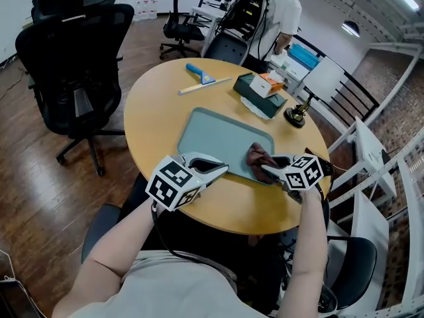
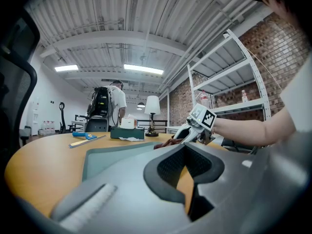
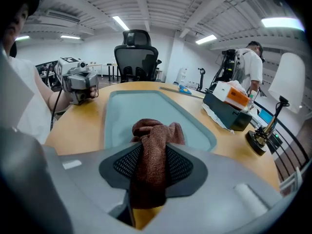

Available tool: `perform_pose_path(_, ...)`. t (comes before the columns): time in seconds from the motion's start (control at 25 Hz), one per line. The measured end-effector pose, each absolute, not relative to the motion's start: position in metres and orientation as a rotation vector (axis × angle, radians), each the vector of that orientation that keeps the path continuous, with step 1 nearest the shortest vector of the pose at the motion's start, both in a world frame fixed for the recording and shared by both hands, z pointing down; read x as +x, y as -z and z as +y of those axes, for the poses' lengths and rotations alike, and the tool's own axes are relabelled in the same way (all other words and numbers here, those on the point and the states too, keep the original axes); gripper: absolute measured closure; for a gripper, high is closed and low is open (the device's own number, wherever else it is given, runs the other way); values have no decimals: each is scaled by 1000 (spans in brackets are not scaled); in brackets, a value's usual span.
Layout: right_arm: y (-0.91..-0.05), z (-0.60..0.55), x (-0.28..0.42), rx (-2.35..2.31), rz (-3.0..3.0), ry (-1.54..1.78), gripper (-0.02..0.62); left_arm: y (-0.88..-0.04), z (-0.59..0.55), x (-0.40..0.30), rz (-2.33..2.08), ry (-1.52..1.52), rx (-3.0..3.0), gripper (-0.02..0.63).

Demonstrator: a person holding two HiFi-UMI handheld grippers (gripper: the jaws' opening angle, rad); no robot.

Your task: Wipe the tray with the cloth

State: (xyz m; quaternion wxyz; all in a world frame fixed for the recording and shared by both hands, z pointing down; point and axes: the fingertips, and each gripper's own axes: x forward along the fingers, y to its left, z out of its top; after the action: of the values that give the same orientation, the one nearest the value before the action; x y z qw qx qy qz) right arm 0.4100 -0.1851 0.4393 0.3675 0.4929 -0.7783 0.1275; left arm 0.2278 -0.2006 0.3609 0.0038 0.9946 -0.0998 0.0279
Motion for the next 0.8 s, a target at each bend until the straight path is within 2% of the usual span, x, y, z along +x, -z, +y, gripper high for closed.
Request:
perform_pose_path(0.44, -441, -173, 398, 1201, -2020, -267, 460, -363, -199, 231, -309, -88, 3122, 285)
perform_pose_path(0.8, -430, -186, 342, 997, -2099, -152, 459, -360, -198, 230, -316, -81, 3125, 284)
